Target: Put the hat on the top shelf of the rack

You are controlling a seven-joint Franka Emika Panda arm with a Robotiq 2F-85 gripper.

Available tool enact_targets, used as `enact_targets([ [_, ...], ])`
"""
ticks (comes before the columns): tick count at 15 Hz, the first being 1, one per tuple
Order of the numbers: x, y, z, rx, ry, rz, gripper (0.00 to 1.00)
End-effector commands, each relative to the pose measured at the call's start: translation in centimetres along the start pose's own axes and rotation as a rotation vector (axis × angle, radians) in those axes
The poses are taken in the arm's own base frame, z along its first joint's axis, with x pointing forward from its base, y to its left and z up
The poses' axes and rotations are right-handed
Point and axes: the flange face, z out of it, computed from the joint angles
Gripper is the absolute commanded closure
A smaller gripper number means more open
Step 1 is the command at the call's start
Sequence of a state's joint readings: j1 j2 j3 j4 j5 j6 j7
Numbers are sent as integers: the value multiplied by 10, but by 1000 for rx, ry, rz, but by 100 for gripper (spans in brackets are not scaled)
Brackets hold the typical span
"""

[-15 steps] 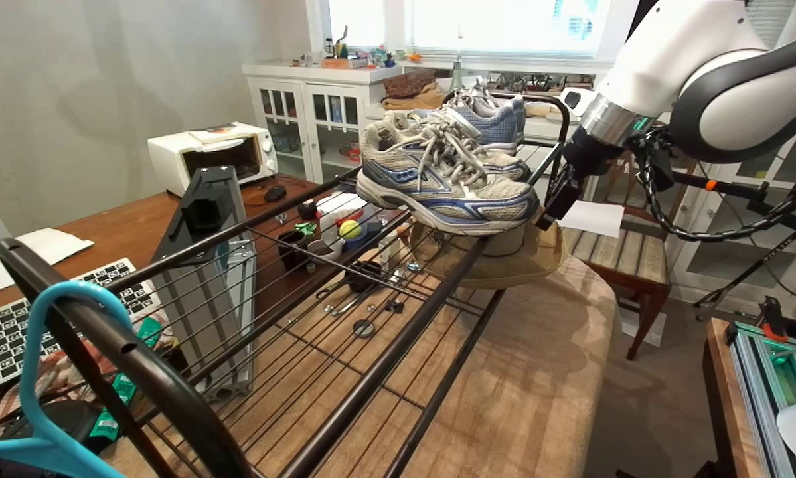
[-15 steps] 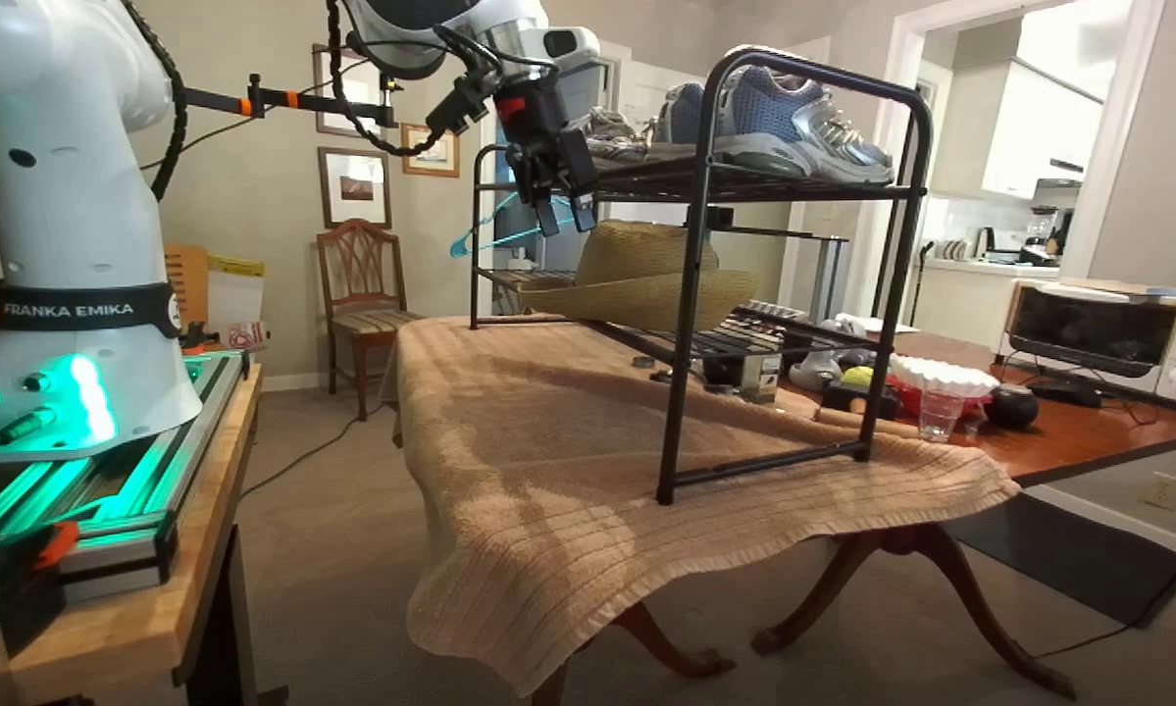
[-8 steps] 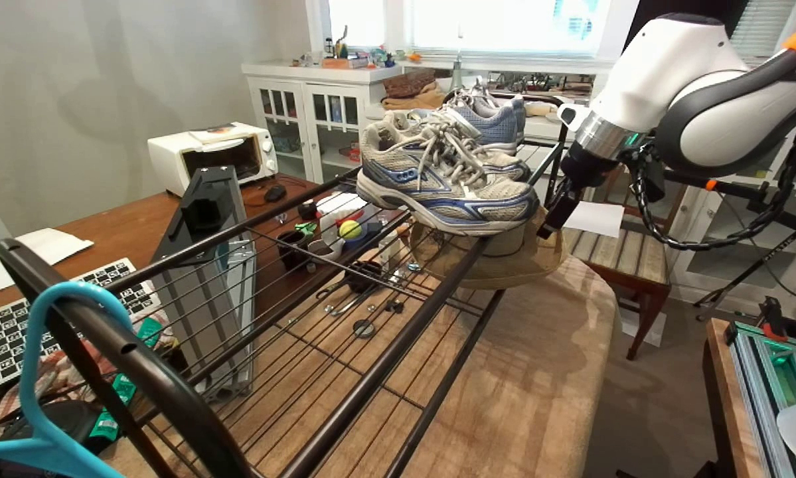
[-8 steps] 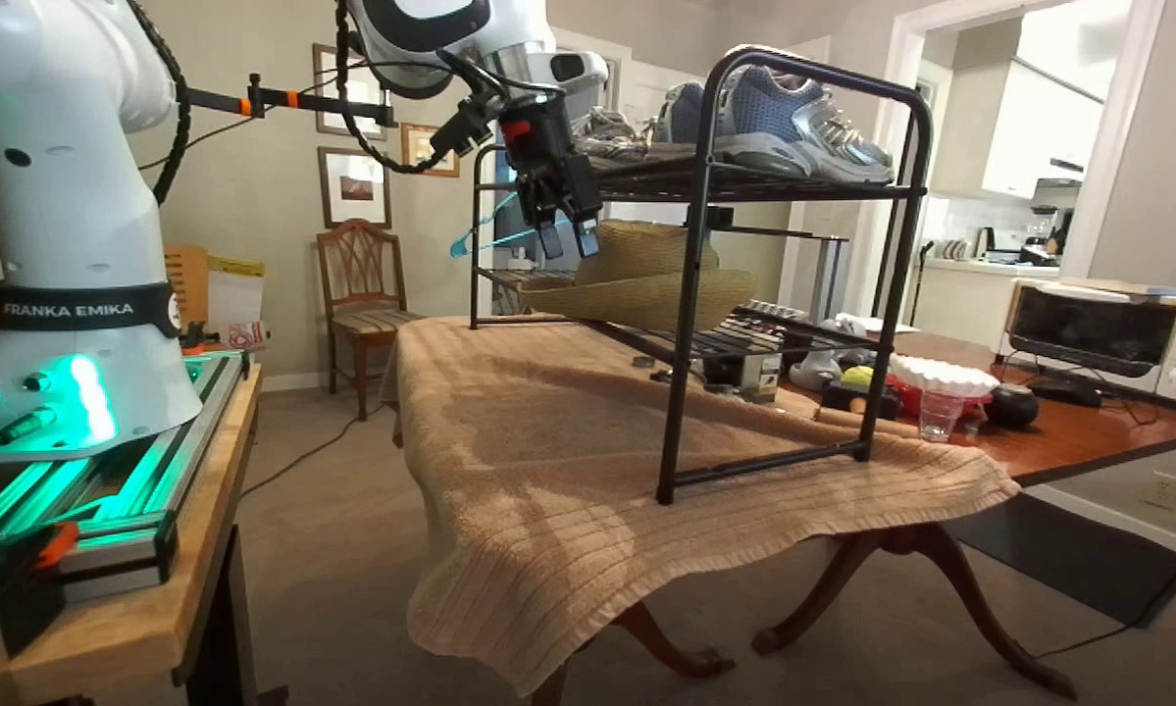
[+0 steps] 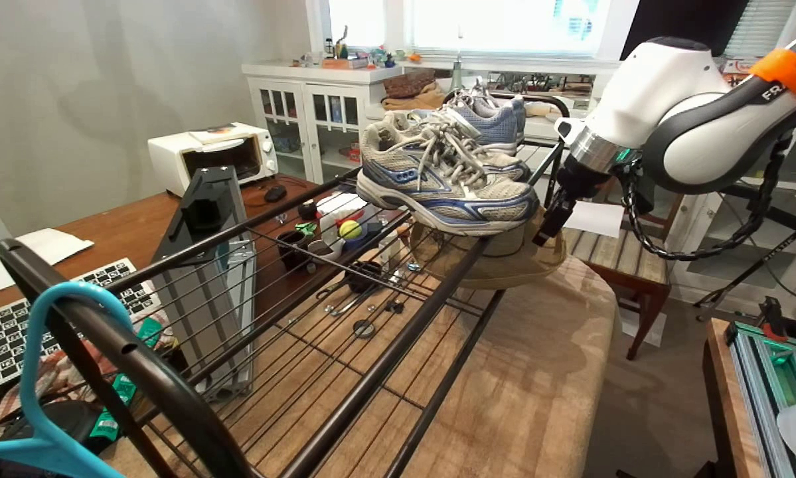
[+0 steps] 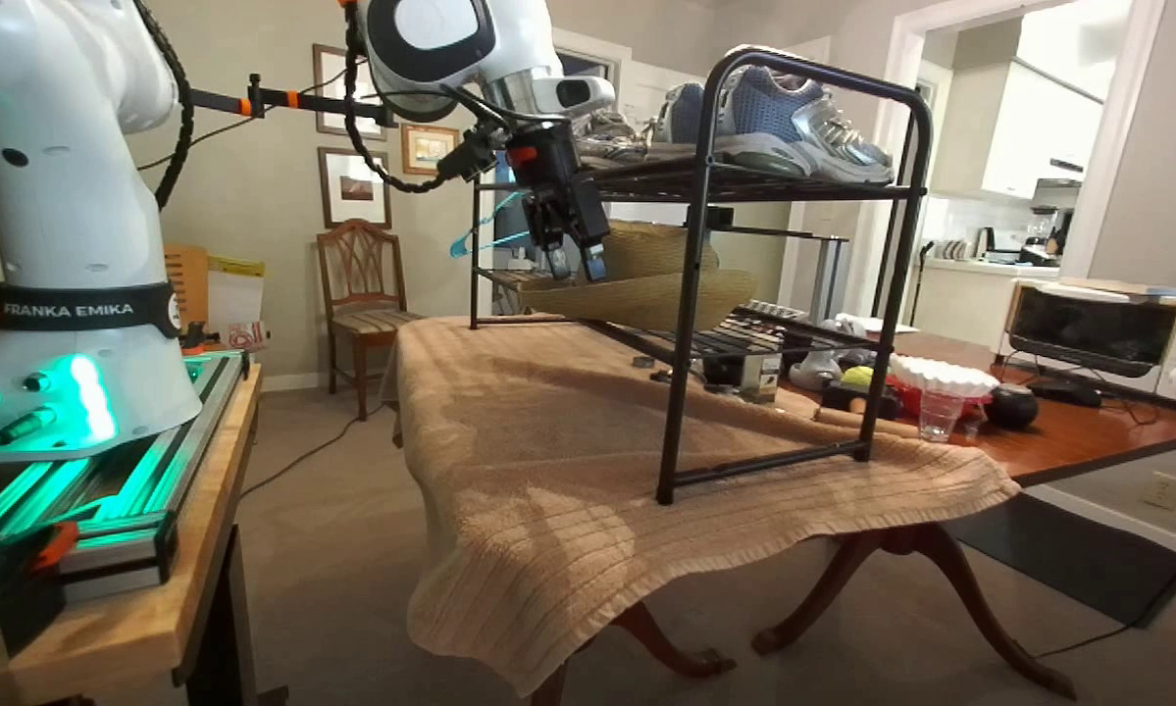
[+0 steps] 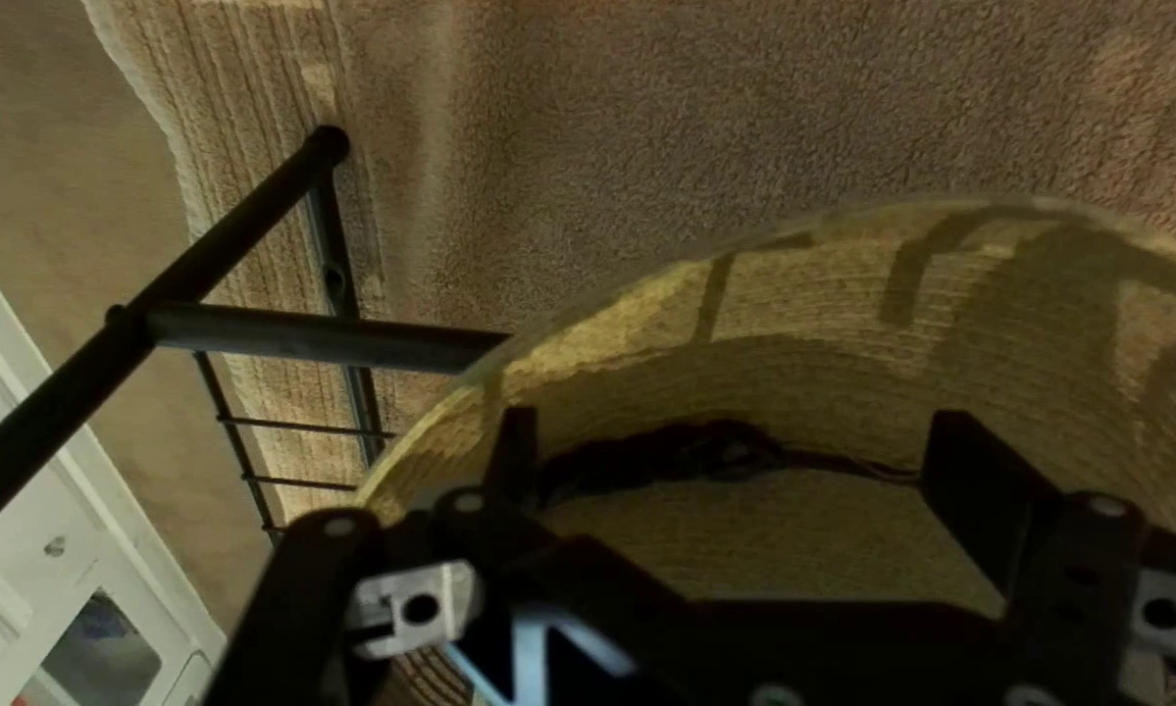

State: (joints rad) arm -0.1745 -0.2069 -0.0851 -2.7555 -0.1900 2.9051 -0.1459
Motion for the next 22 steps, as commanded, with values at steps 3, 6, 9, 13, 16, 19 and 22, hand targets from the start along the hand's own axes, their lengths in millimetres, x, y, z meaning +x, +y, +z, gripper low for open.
enact_targets([
  [3,-8,10,25,-10,15,27,0],
  [6,-14,15,35,-14,1,55,0],
  [9,-19,19,41,-16,-14,95,0],
  [13,-14,17,35,-13,3,117,0],
  [16,-6,14,28,-13,32,118,0],
  [19,-5,18,13,-32,35,148,0],
  [22,-9,30,1,-84,20,209,0],
])
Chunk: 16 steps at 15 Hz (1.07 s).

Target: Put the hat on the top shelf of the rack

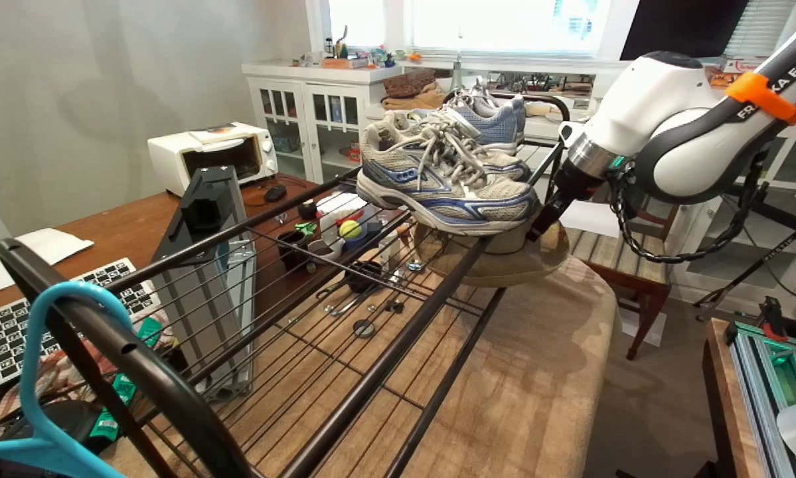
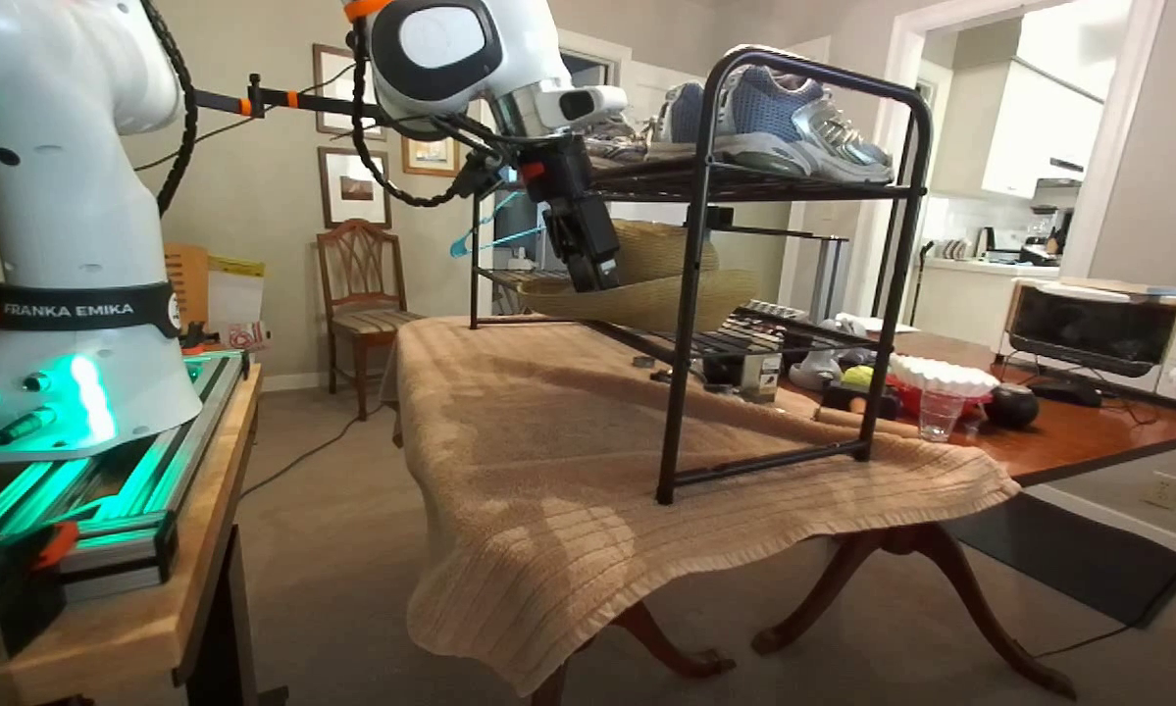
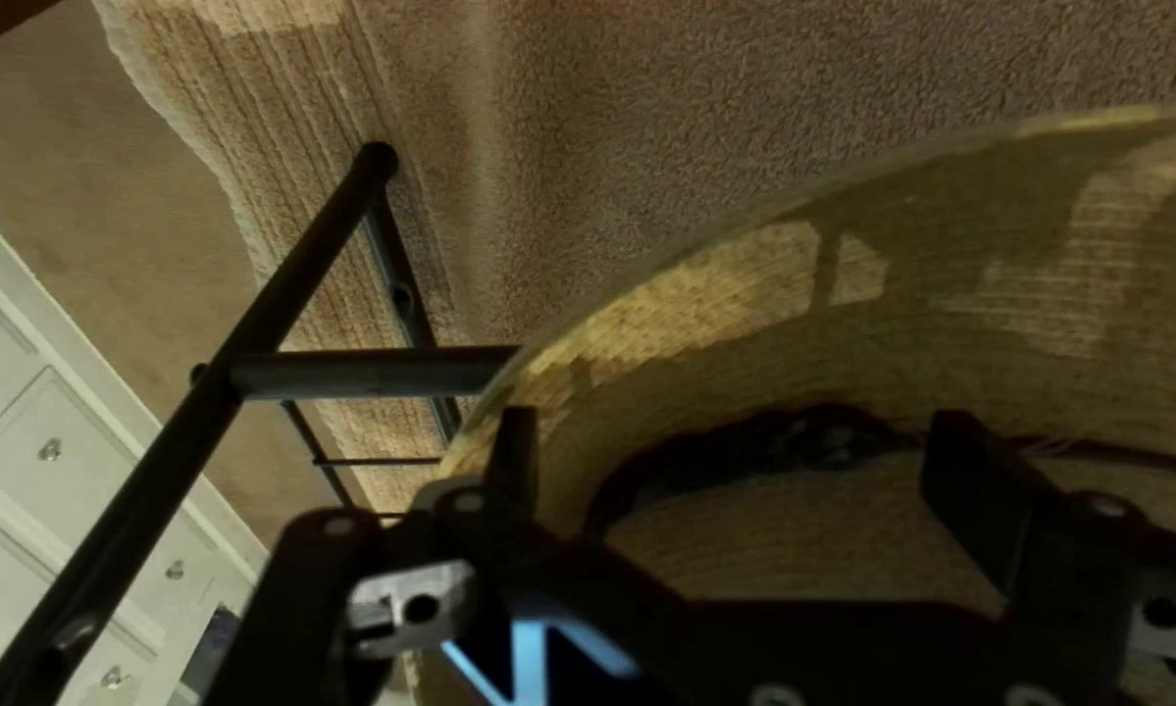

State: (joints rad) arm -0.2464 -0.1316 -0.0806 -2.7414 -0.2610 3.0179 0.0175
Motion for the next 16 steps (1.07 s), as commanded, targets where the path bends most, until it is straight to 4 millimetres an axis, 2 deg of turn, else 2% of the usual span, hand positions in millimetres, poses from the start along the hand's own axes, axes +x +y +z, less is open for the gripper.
enact_targets([
  [1,-5,11,-19,-67,-28,72,0],
  [4,-7,13,-22,-90,-55,114,0],
  [9,-9,4,-8,-64,-91,118,0],
  [16,-20,9,1,-88,-148,183,0],
])
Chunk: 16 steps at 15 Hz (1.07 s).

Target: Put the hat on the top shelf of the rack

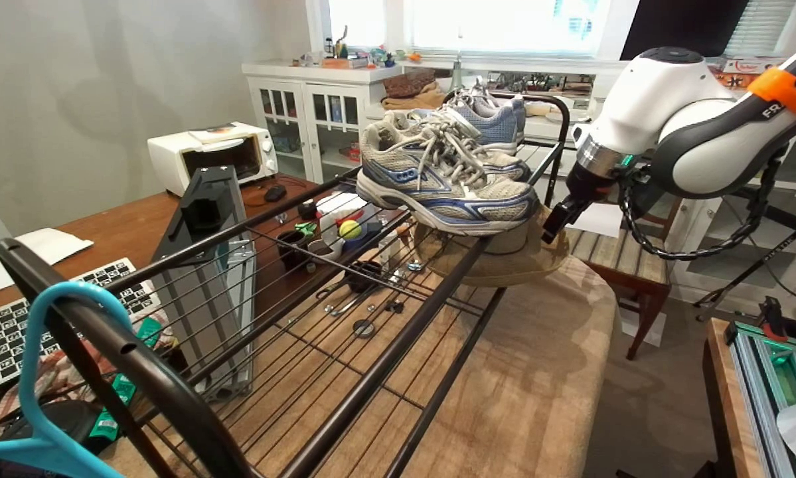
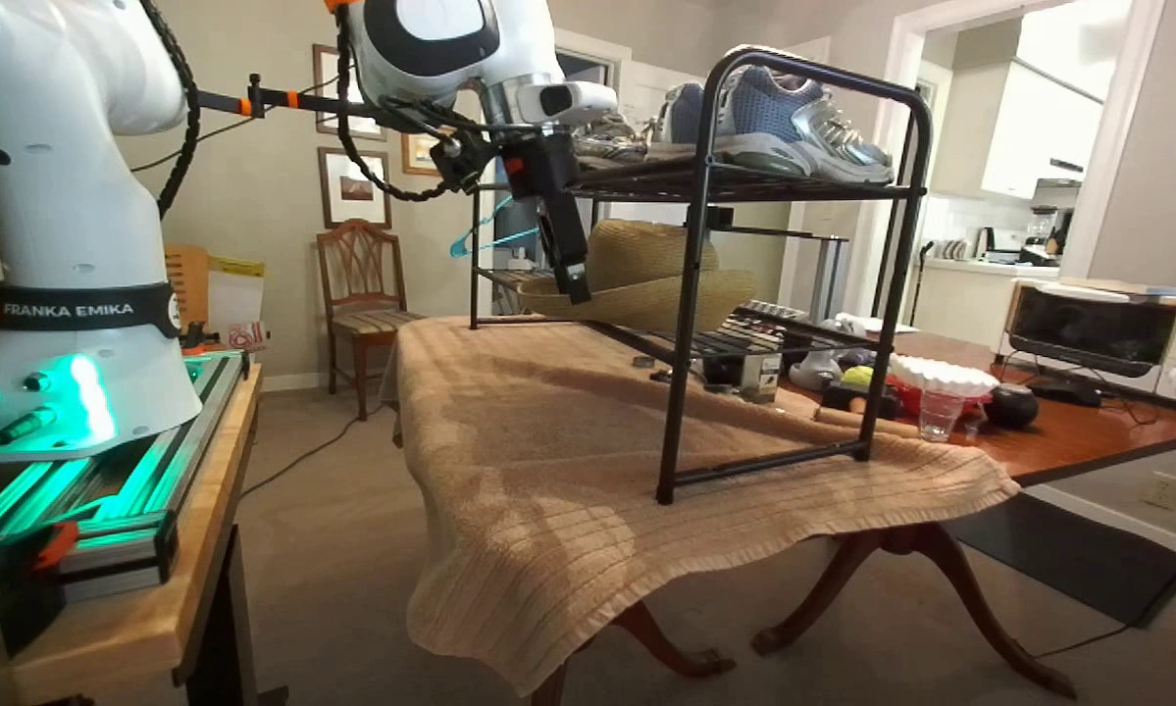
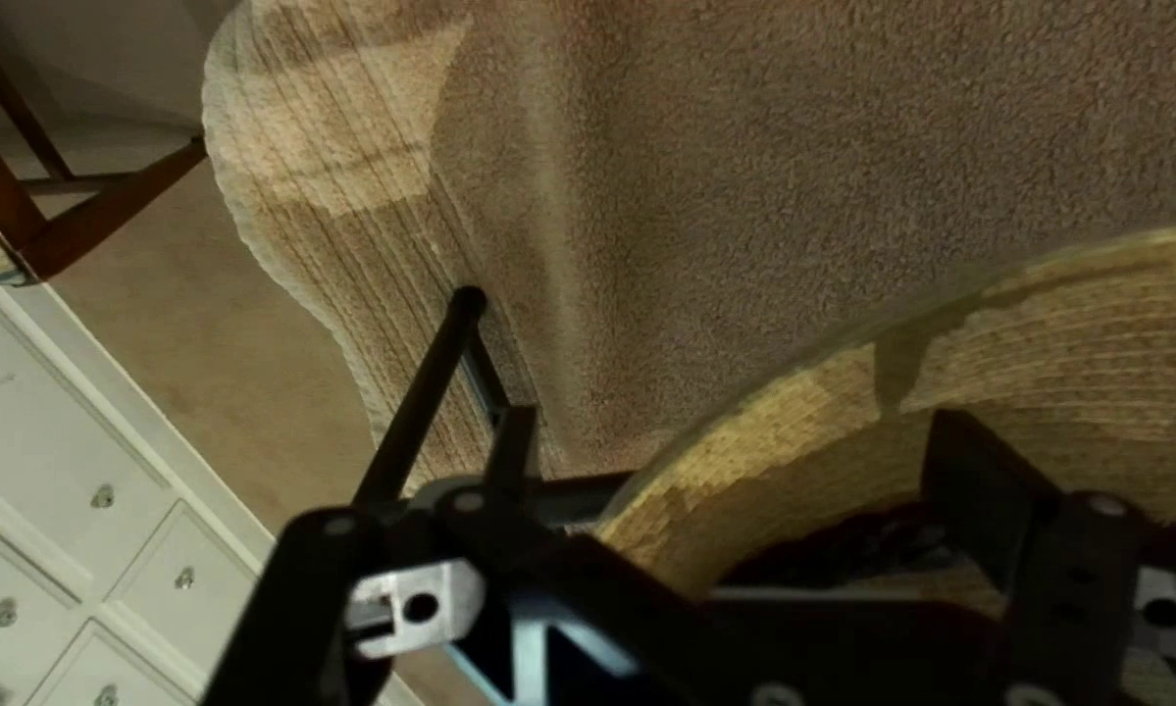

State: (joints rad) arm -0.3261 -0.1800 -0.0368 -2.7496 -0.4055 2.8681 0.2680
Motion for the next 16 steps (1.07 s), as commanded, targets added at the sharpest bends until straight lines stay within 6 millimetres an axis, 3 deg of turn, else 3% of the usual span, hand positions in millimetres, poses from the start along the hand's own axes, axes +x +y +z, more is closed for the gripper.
enact_targets([
  [1,-5,0,7,-10,-42,45,0],
  [4,-6,-4,12,4,-44,50,2],
  [6,-7,-6,16,11,-51,46,27],
  [7,-8,-6,19,11,-58,51,30],
  [9,-10,-7,23,14,-70,56,47],
  [10,-11,-7,24,14,-75,63,51],
  [12,-11,-8,26,15,-79,71,50],
  [13,-12,-8,27,14,-79,77,44],
  [15,-11,-8,26,14,-75,88,26],
  [16,-11,-8,26,13,-75,94,10],
])
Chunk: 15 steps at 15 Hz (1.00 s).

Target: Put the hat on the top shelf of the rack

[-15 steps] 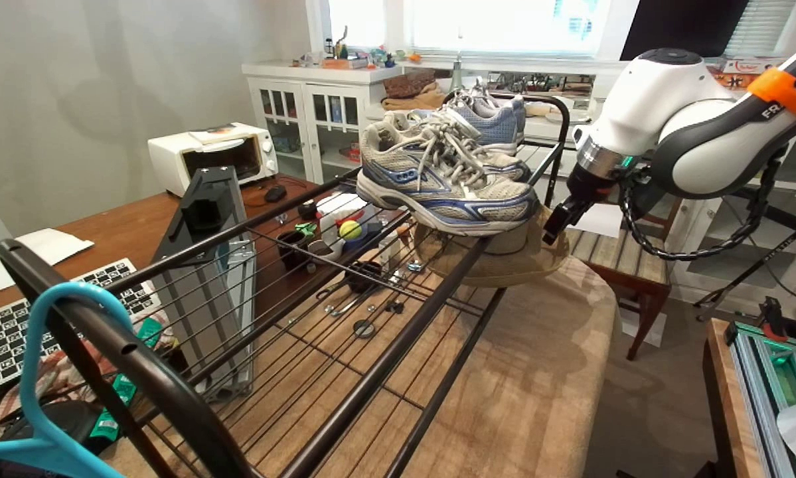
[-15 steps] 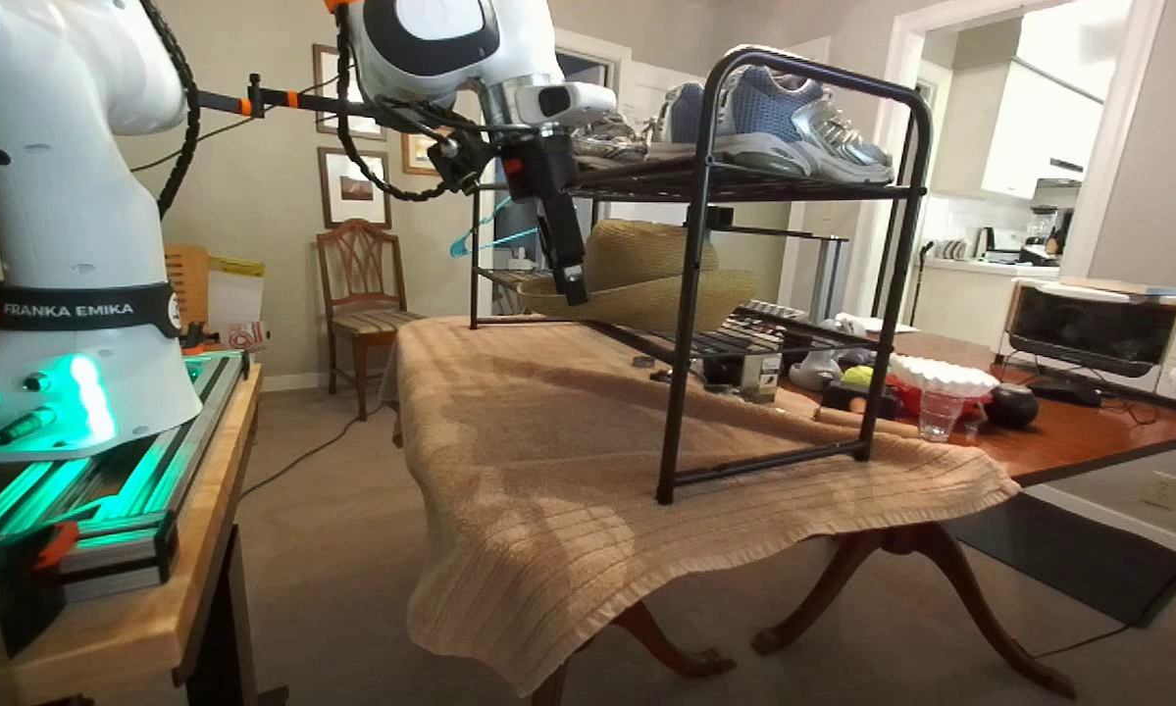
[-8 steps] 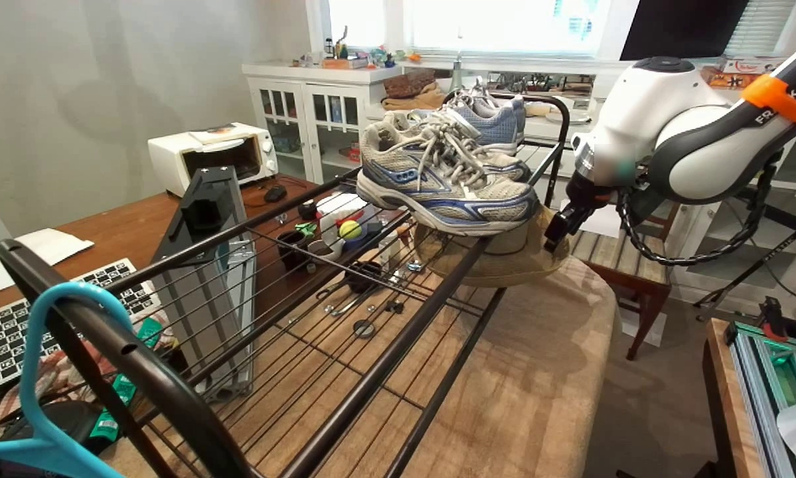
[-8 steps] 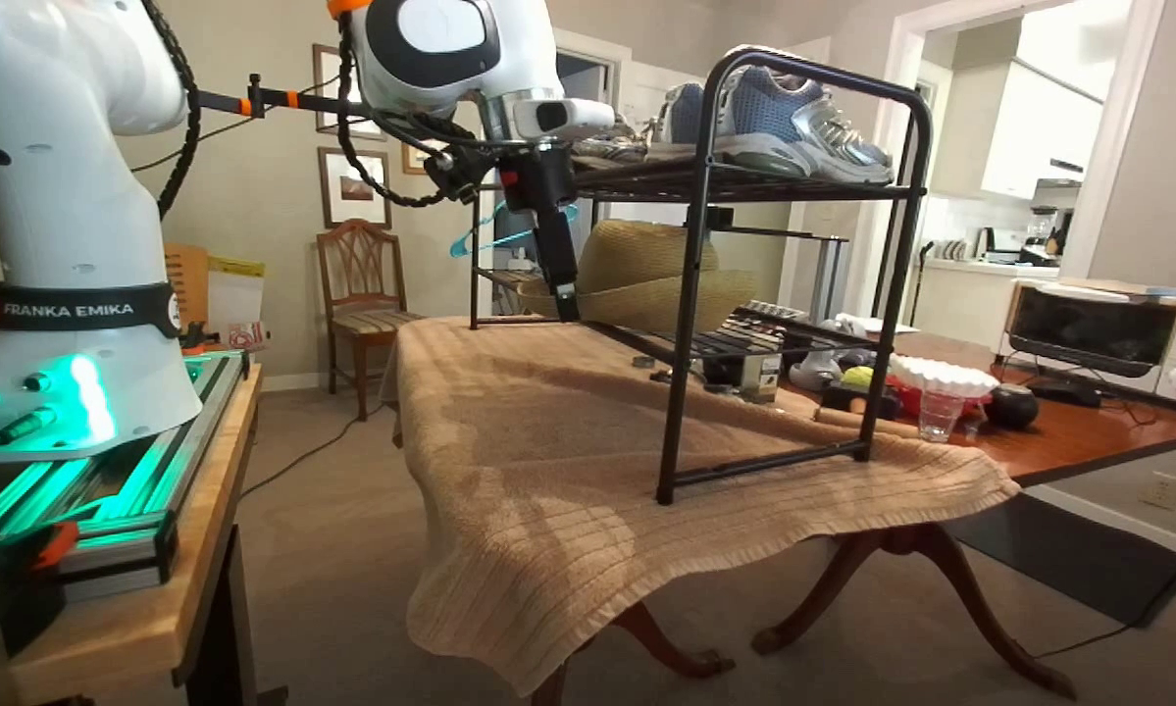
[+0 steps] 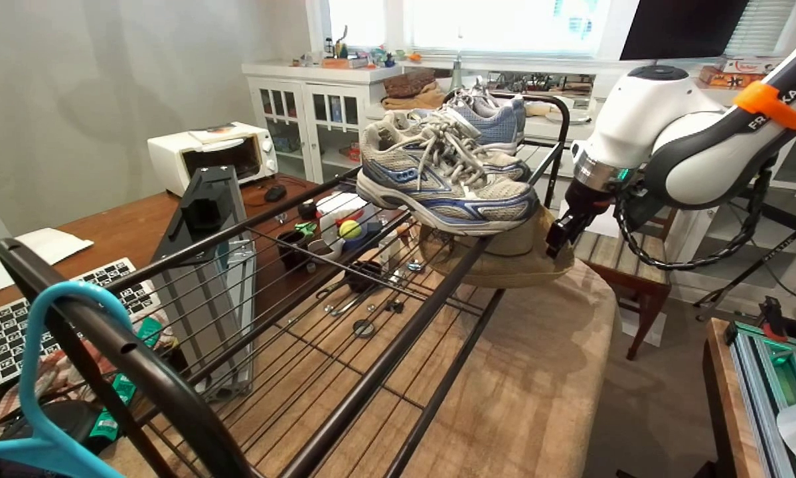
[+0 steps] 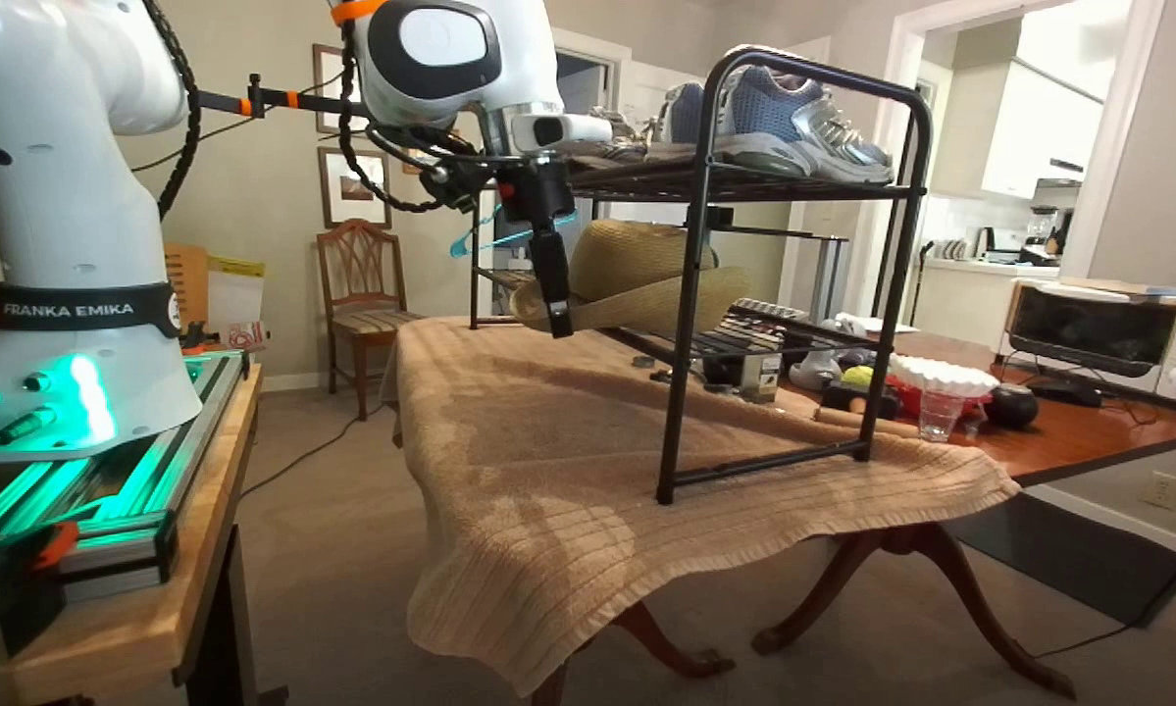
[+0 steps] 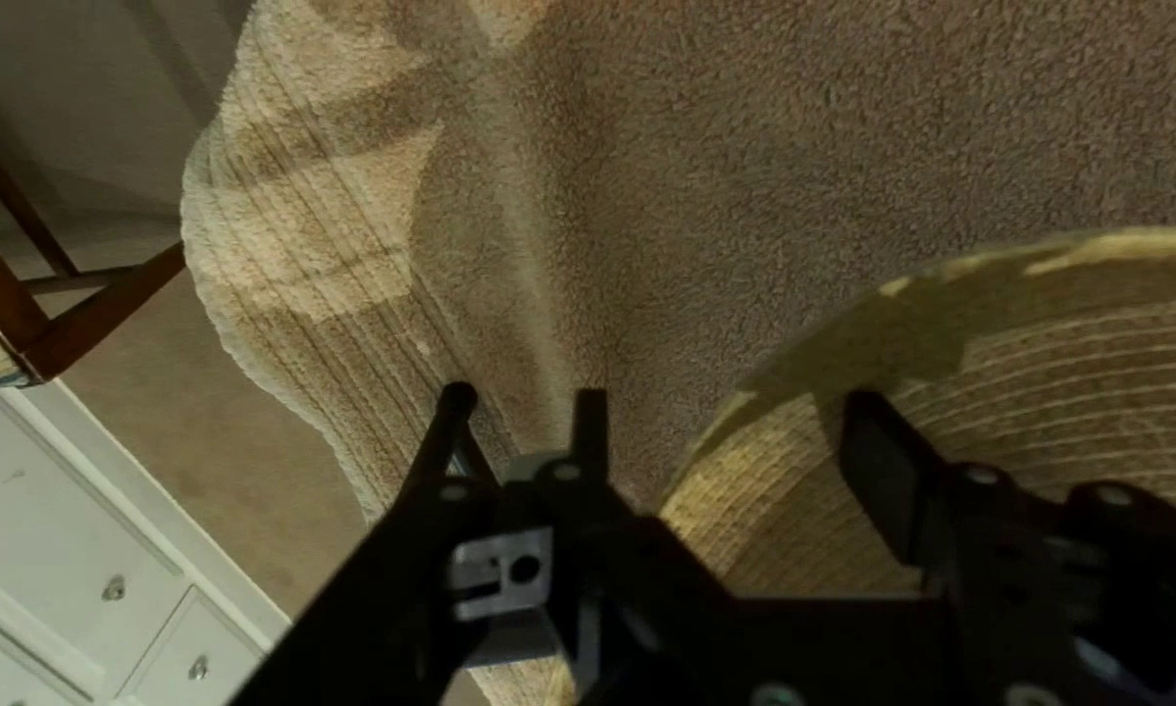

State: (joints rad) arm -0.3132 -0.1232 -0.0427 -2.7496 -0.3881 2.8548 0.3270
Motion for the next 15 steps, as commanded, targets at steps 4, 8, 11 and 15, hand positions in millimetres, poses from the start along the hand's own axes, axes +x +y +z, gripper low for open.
enact_targets([
  [4,0,-5,4,14,7,35,32],
  [8,3,-7,4,29,31,70,44],
  [11,4,-8,6,43,51,126,69],
  [15,5,-8,7,56,67,176,98],
])
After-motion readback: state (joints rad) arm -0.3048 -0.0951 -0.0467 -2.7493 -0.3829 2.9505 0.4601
